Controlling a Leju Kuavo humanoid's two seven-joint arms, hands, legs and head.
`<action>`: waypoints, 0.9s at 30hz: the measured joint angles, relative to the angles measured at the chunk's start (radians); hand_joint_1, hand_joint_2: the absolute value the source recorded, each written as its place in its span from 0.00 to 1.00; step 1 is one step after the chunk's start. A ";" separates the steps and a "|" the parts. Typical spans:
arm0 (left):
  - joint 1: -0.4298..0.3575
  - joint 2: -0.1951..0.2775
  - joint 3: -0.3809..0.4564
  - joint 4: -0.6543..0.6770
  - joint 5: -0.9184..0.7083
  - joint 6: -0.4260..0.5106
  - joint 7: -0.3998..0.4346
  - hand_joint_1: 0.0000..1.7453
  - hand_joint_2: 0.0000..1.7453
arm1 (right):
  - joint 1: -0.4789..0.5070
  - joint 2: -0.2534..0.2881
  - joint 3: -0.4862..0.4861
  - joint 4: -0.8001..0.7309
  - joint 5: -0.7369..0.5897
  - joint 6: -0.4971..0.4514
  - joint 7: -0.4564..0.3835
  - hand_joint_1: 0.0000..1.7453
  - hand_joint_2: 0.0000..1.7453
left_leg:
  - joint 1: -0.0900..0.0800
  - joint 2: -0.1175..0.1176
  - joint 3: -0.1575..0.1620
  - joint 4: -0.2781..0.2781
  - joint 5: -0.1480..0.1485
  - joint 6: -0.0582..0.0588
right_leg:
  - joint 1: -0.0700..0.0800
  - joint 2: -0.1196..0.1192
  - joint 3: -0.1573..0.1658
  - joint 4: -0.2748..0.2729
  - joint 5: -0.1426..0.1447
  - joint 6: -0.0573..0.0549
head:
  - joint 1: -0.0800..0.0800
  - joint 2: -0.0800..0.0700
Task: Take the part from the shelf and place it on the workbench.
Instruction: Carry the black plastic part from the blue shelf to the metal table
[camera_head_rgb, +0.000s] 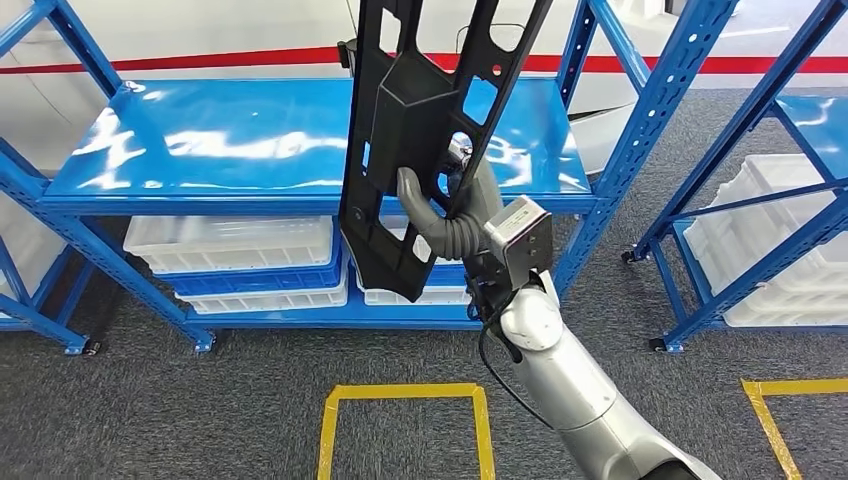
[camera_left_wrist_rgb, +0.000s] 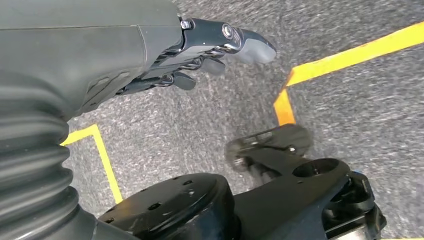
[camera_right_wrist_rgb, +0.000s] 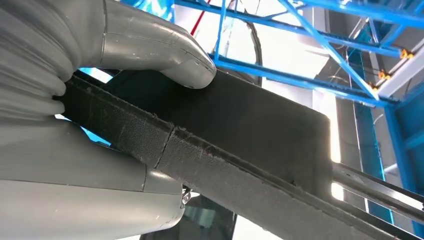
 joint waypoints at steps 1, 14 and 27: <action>0.000 0.000 0.001 0.000 0.002 0.001 -0.002 0.00 1.00 | 0.002 0.003 0.003 0.000 0.014 0.000 -0.006 1.00 1.00 | 0.006 0.000 0.039 -0.038 0.025 -0.004 | -0.002 0.000 -0.011 0.003 0.007 0.005 | 0.000 0.000; 0.001 -0.006 0.024 0.000 0.014 0.011 -0.016 0.00 1.00 | -0.003 0.040 0.053 0.018 0.067 0.001 -0.028 1.00 1.00 | -0.015 -0.003 0.064 -0.259 0.128 0.074 | 0.001 0.000 -0.139 0.299 -0.140 0.030 | 0.002 0.000; 0.008 -0.004 0.026 0.001 0.009 0.009 -0.019 0.00 1.00 | -0.010 0.059 0.058 0.023 0.056 0.020 -0.041 1.00 1.00 | -0.014 -0.003 -0.046 -0.134 0.064 0.023 | 0.010 -0.004 0.080 -0.028 -0.048 -0.010 | -0.003 0.000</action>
